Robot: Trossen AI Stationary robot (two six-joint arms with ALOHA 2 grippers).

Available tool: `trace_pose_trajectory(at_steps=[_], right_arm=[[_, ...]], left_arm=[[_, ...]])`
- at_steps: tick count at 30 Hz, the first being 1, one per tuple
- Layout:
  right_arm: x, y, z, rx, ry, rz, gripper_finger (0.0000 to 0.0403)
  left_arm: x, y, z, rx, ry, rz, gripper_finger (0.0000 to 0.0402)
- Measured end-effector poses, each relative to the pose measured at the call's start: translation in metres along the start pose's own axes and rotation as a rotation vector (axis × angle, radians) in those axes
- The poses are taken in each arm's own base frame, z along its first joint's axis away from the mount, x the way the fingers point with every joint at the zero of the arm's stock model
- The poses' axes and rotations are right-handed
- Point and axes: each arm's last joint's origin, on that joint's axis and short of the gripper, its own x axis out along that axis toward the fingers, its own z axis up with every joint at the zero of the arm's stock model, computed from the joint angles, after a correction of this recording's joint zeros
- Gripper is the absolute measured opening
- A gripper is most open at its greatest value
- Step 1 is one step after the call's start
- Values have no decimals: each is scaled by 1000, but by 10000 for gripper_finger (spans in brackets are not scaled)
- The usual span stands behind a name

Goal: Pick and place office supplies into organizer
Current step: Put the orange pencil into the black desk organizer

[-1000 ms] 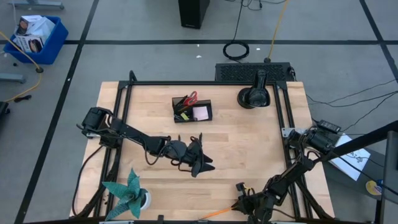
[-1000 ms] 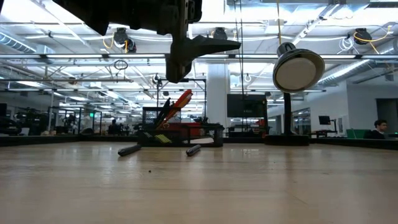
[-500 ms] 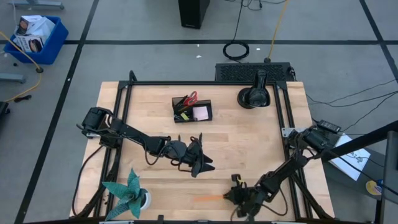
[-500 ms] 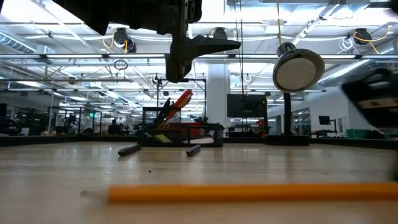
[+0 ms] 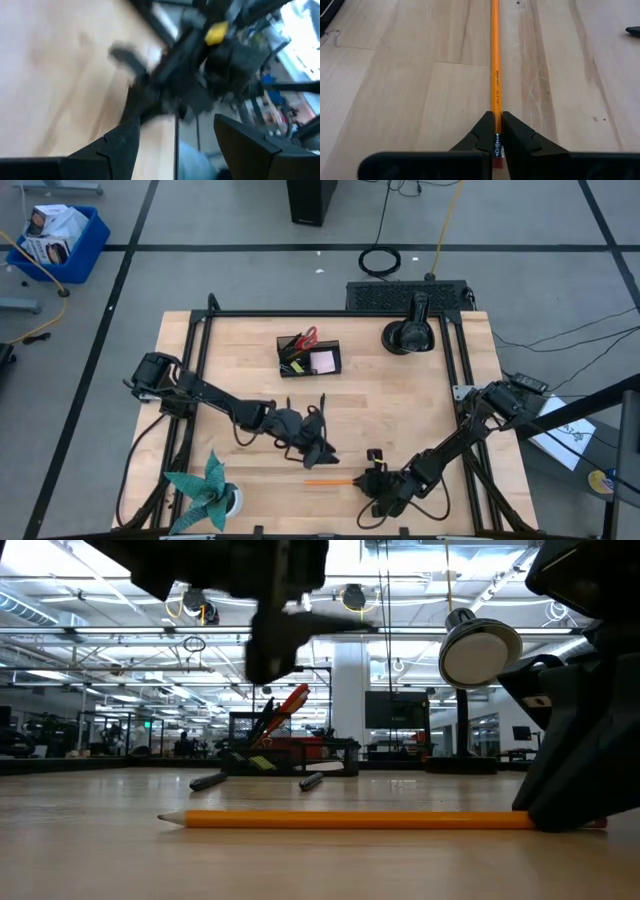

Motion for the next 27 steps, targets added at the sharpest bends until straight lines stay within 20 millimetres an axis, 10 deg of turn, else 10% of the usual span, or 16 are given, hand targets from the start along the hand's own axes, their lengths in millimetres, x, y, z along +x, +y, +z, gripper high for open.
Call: trace_pose_trajectory(at_steps=[27], right_arm=[[-2, 3, 7, -107, -95, -33, 15]], left_arm=[[-4, 21, -18, -186, 152, 241, 257]])
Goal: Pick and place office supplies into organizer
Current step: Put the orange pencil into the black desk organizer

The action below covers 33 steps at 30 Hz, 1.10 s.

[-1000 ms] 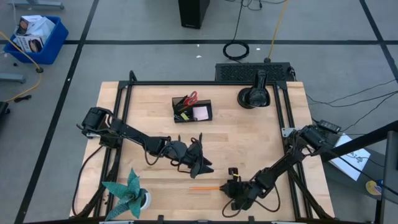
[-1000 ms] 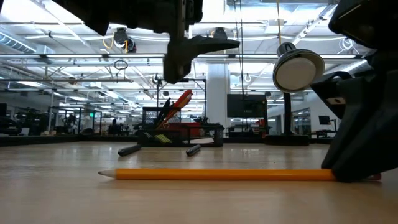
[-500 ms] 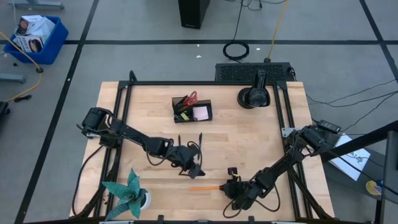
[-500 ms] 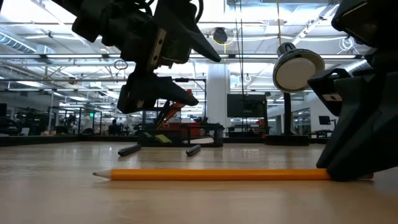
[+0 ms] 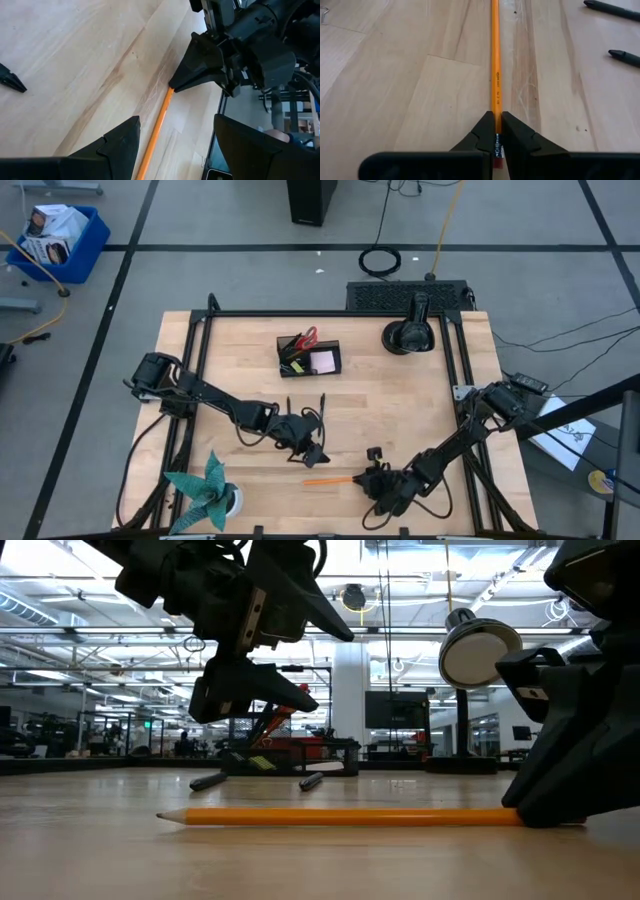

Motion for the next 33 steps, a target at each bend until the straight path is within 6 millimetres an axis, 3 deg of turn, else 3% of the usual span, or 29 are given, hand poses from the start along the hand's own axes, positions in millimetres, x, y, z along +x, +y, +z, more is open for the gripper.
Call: trace_pose_trajectory(at_steps=[10, 20, 33], right_arm=[[-6, -1, 8, 13, -28, 46, 16], [-5, -4, 9, 90, -9, 97, 58], [-11, -17, -18, 247, -326, 221, 94]], left_arm=[[0, -2, -4, -31, 29, -10, 257], [1, -5, -10, -6, 22, -9, 257], [2, -9, -16, 71, 0, -9, 257]])
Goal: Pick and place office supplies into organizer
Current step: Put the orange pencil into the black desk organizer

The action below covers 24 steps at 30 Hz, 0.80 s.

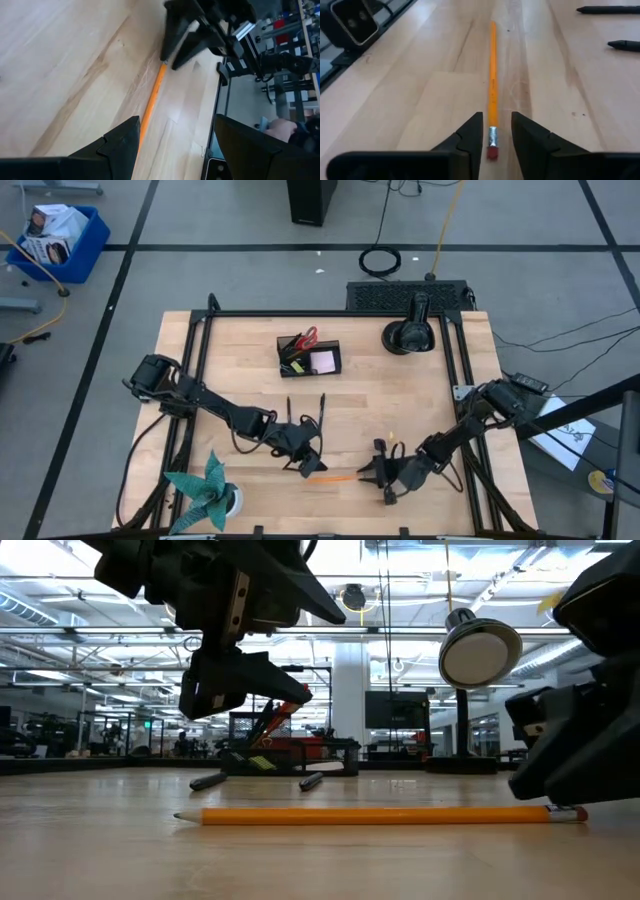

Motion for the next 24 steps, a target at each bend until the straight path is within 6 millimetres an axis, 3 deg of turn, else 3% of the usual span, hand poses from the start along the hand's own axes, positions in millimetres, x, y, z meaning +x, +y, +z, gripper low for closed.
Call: trace_pose_trajectory(at_steps=[12, 19, 24], right_arm=[[0, 0, 0, 0, -23, 1, 143], [8, -4, -13, 44, -32, -59, 183], [14, -4, -21, 69, -65, -58, 183]], left_arm=[[0, -1, 1, 12, -13, -10, 257], [0, -1, 1, 18, -17, -8, 257], [0, -1, 1, 18, -17, -8, 257]])
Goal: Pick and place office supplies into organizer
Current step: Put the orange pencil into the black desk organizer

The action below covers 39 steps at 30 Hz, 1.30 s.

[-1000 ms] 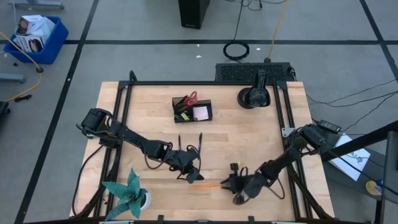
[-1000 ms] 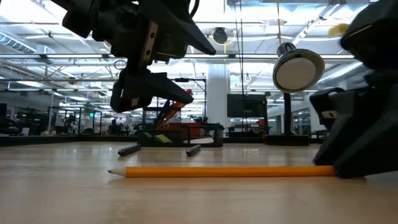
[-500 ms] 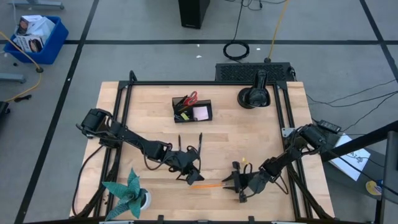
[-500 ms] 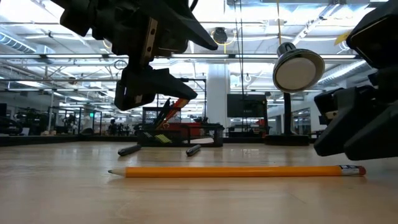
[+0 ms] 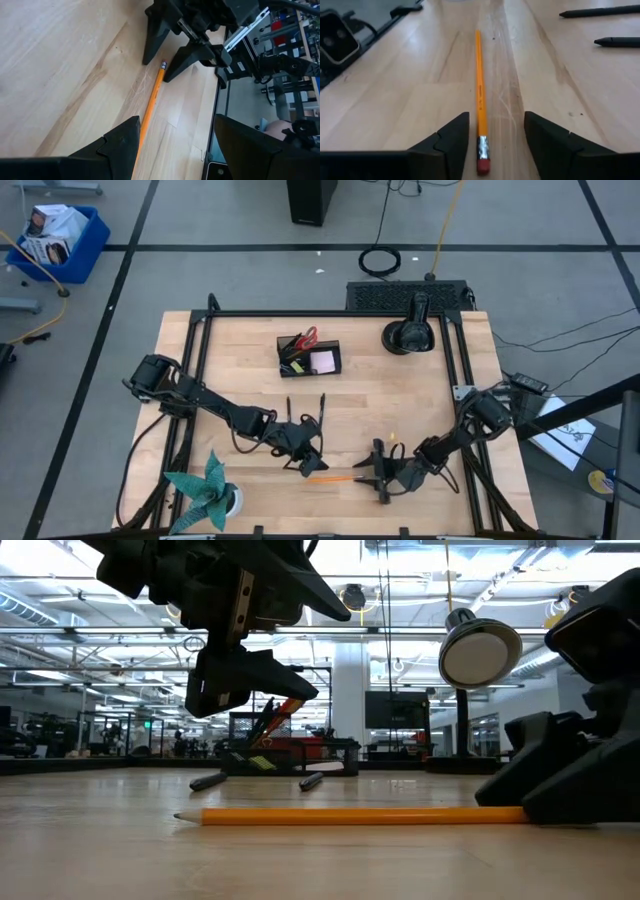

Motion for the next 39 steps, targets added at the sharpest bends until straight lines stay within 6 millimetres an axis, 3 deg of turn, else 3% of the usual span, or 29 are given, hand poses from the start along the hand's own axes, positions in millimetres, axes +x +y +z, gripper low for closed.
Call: trace_pose_trajectory(at_steps=[8, 15, 24, 34, 39], right_arm=[[7, -3, -16, 3, 38, -5, 146], [11, 3, -12, -1, 80, 6, 113], [14, 4, -14, 9, 123, -10, 101], [14, 3, -17, 6, 144, -1, 19], [14, 3, -18, -15, 155, 13, 14]], left_arm=[[0, 0, 0, 0, 0, 0, 257], [0, -1, 0, 1, -2, -7, 257], [0, -4, 1, 19, -19, -34, 257], [0, -5, 2, 22, -25, -45, 257], [0, -5, 2, 23, -26, -46, 257]])
